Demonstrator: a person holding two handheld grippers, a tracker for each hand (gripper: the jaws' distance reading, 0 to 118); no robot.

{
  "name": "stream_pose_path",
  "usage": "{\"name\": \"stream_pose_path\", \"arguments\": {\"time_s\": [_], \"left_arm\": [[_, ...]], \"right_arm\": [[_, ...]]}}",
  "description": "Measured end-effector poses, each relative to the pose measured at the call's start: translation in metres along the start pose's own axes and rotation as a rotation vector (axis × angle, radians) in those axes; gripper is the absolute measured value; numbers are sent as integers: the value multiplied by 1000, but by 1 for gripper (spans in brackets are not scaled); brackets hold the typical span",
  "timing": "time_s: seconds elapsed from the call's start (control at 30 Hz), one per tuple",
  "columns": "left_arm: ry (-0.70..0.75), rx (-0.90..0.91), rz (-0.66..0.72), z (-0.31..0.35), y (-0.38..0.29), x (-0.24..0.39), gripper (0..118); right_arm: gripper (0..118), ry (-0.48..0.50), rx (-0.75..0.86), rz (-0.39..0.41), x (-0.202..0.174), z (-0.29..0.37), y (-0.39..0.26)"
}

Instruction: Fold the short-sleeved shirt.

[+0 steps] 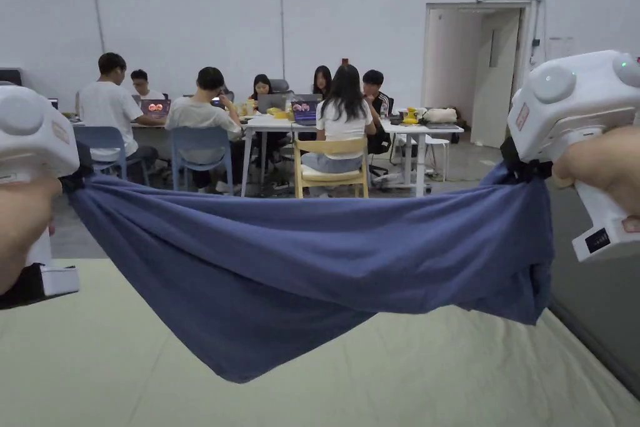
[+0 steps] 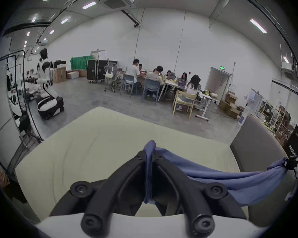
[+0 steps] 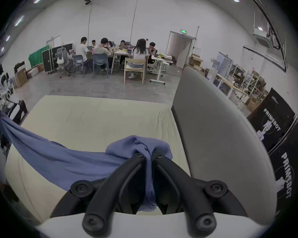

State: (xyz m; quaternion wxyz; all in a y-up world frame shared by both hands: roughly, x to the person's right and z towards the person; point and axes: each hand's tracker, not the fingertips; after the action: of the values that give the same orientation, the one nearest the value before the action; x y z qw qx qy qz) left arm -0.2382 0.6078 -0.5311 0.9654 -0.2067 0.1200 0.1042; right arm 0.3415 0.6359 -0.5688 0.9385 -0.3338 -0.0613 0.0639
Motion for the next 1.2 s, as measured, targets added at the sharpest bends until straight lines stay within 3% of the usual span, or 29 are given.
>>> {"name": "stream_pose_path", "arguments": {"time_s": [0.17, 0.27, 0.43, 0.53, 0.63, 0.77, 0.83, 0.93, 1.03, 1.2], "left_arm": [[1, -148, 12, -48, -68, -20, 2], [4, -239, -24, -65, -130, -32, 2], [-25, -374, -42, -66, -231, -55, 2], [-47, -438, -64, -48, -287, -78, 2], [-68, -506, -67, -18, -333, -110, 2], [-99, -552, -98, 34, -378, -145, 2], [-95, -590, -100, 52, -399, -158, 2], [-87, -630, -100, 71, -422, -166, 2], [-81, -694, -54, 75, -442, -177, 2], [-61, -745, -59, 57, -472, -193, 2]], "right_arm": [[6, 80, -92, -22, -14, -68, -58], [6, 125, -131, -64, -24, -102, -114], [6, 150, -256, -64, -38, -135, -222], [6, 214, -282, -117, -36, -126, -291], [6, 200, -313, -31, -22, -113, -354], [6, 256, -386, -119, -7, -66, -435], [6, 261, -416, -119, -7, -47, -469], [6, 247, -459, -107, -11, -36, -506], [6, 243, -525, -149, -16, -40, -537], [5, 227, -553, -154, -27, -57, -567]]}}
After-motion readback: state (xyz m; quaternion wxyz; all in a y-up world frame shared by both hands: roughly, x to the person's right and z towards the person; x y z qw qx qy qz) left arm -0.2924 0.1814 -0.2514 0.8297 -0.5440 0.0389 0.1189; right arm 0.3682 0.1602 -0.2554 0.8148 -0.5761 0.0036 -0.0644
